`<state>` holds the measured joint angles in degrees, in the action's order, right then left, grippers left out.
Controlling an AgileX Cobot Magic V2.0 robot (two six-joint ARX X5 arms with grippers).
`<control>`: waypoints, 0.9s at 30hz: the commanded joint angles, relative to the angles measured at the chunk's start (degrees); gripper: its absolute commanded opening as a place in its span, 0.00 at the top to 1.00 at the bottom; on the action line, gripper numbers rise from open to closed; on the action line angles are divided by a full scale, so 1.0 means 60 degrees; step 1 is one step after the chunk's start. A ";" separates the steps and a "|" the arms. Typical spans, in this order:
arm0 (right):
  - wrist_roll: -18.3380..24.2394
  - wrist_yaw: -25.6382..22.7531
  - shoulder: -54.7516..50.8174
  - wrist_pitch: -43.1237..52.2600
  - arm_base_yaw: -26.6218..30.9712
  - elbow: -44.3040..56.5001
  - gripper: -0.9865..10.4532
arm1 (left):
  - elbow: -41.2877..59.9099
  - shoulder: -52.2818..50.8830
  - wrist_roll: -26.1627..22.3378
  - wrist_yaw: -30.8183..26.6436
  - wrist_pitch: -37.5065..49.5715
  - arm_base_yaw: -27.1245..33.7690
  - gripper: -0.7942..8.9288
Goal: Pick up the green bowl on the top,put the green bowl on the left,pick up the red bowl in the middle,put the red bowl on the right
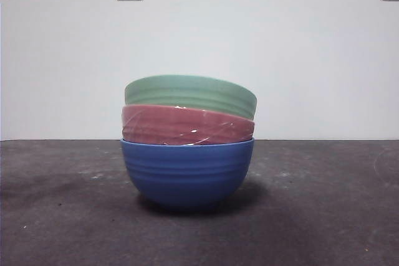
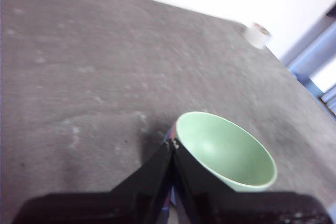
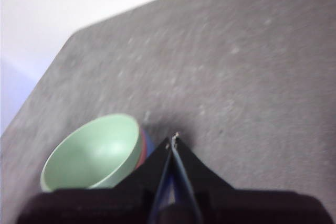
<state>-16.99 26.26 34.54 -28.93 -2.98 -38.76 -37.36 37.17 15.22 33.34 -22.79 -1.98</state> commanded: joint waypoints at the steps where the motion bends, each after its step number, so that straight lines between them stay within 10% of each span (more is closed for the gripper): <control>1: 0.0867 0.0452 0.0506 -0.0342 -0.0015 -0.0390 0.91 | -0.0463 0.0426 -0.0605 0.0470 -0.0386 0.0007 0.93; 8: 0.1096 0.0962 0.1067 -0.0583 -0.0018 -0.0572 0.90 | -0.0980 0.0863 -0.1086 0.1049 -0.0856 -0.0011 0.91; 13: 0.1024 0.0849 0.1064 -0.0554 -0.0022 -0.0572 0.72 | -0.0980 0.0882 -0.0958 0.0943 -0.0936 -0.0251 0.55; 27: 0.0732 0.0856 0.1075 -0.0594 -0.0295 -0.0572 0.72 | -0.2014 0.2306 -0.0980 -0.0590 -0.2364 -0.2390 0.56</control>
<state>-12.21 31.48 41.04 -32.73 -4.56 -42.00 -48.29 50.15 11.03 31.31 -36.51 -14.92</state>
